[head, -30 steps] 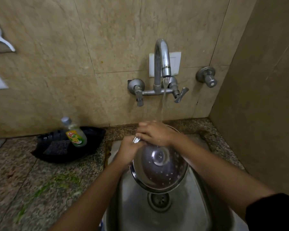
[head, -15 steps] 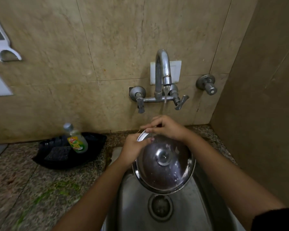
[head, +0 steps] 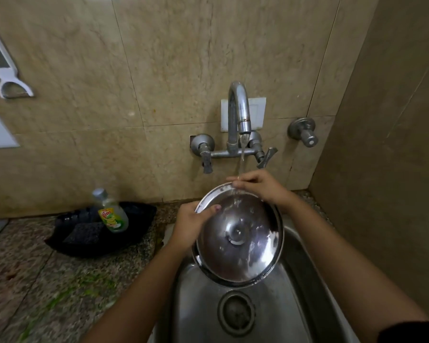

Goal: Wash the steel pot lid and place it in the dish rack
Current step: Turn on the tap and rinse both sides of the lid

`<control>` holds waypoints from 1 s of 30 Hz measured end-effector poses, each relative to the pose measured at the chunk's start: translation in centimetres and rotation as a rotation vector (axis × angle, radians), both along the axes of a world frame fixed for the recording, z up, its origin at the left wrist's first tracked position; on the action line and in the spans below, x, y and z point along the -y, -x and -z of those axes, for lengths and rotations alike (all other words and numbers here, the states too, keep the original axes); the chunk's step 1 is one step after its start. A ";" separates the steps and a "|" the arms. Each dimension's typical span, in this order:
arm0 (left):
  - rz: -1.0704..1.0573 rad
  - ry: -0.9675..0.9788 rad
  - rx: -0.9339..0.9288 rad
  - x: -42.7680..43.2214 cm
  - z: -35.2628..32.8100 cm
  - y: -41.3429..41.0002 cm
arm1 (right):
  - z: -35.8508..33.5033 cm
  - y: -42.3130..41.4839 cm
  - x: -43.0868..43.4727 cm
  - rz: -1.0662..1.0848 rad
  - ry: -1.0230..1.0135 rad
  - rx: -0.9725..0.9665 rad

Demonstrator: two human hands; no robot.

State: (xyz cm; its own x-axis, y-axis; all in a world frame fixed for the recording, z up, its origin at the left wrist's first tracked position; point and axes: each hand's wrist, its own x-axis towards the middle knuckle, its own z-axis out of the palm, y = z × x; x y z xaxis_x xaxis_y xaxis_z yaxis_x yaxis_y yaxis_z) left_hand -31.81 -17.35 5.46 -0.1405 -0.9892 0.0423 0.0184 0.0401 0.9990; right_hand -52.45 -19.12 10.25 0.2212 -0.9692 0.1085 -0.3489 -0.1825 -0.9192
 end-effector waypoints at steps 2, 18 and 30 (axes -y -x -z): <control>-0.062 -0.022 -0.011 0.2 0.2 -1.0 | 1.0 2.1 -0.2 0.103 -0.098 0.140; -0.117 -0.120 -0.065 -0.2 1.0 -1.1 | 2.7 1.7 -0.7 0.359 -0.041 0.204; 0.070 -0.029 0.141 1.0 -0.1 0.2 | 2.0 0.2 -1.0 0.195 -0.043 0.198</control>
